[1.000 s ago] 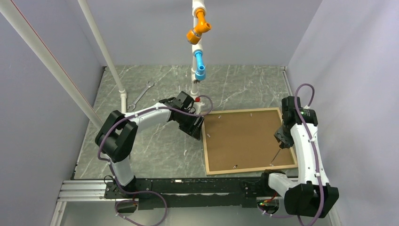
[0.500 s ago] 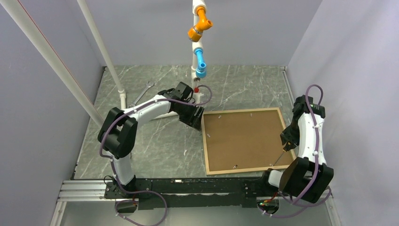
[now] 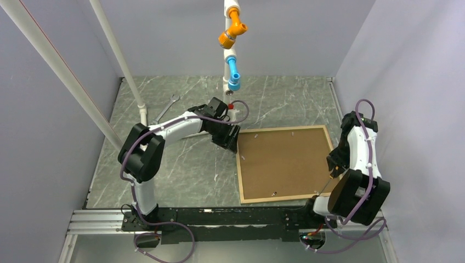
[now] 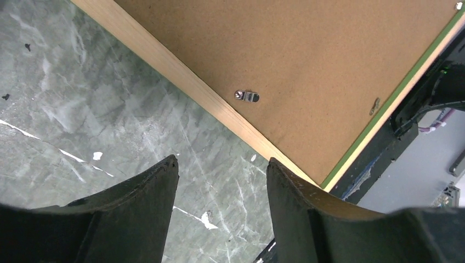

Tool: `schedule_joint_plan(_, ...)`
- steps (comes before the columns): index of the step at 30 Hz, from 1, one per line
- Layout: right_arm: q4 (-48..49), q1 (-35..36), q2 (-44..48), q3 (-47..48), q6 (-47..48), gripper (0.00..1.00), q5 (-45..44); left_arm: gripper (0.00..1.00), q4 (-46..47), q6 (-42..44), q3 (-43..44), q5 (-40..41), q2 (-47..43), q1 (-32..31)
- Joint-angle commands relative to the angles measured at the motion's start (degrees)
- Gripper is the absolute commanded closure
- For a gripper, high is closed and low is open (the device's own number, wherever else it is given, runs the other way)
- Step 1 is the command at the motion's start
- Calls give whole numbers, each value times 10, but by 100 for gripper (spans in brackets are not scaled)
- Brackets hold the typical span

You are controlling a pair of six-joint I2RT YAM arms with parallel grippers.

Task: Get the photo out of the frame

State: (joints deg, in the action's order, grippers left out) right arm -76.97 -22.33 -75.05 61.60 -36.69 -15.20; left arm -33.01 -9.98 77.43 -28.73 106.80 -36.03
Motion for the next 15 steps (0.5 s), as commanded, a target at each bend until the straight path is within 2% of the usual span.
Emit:
schedule_joint_plan(1,3,-11,-14,18,-2,100,-32,36,6,-23,-3,43,5,-22)
schedule_joint_plan(7,38,-10,7,-16,24,100,18,32,1,-33,-29,103,-15,-52)
schedule_joint_plan(11,19,-9,-12,-12,28,100,59,24,6,-41,-54,137,-26,-69)
schedule_joint_plan(15,-2,-8,-7,-30,23,100,92,22,17,-50,-70,138,-23,-78)
